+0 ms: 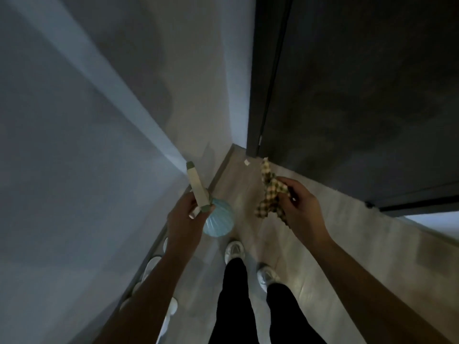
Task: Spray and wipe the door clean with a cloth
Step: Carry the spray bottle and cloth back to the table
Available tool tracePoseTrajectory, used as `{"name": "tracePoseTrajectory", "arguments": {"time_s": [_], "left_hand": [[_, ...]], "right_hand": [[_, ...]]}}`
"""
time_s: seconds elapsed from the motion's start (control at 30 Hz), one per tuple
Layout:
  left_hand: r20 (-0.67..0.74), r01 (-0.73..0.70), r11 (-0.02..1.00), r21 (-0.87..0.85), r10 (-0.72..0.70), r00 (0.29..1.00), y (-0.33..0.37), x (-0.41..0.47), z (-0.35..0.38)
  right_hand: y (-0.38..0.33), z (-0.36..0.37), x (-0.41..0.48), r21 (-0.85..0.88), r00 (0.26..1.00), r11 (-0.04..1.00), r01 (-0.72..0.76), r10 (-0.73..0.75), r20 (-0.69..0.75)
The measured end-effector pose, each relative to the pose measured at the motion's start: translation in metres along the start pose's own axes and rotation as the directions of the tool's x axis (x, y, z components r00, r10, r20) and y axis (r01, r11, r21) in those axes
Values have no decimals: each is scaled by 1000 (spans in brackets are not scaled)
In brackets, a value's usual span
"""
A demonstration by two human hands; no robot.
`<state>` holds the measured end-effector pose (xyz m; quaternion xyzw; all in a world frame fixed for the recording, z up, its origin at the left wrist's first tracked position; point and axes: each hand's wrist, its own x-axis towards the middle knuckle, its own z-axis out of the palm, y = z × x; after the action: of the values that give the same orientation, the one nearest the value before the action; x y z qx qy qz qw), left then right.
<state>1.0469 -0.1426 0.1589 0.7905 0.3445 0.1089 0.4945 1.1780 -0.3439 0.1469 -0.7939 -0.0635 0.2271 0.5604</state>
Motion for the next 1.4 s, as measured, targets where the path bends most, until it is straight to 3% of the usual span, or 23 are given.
{"name": "tracePoseTrajectory", "arguments": {"time_s": [0.27, 0.57, 0.9, 1.03, 1.2, 1.4], "left_hand": [[-389, 31, 995, -91, -64, 919, 31, -134, -44], [-662, 60, 989, -137, -136, 737, 5, -283, -61], [-818, 222, 953, -208, -294, 494, -52, -433, -88], [-835, 275, 931, -242, -344, 430, -87, -506, -105], [-823, 329, 911, -250, -379, 424, -118, -599, -132], [-844, 383, 867, -320, -444, 300, -150, -664, -156]], "right_hand": [[-56, -15, -70, -91, 946, 972, 216, -185, 267], [-59, 16, -127, -113, 746, 908, 404, -256, 615], [-63, 111, -229, -57, 476, 825, 562, -266, 838], [-41, 149, -297, -29, 438, 820, 571, -274, 856], [-12, 190, -393, -6, 381, 852, 524, -228, 896], [1, 226, -465, -9, 327, 861, 509, -183, 927]]}}
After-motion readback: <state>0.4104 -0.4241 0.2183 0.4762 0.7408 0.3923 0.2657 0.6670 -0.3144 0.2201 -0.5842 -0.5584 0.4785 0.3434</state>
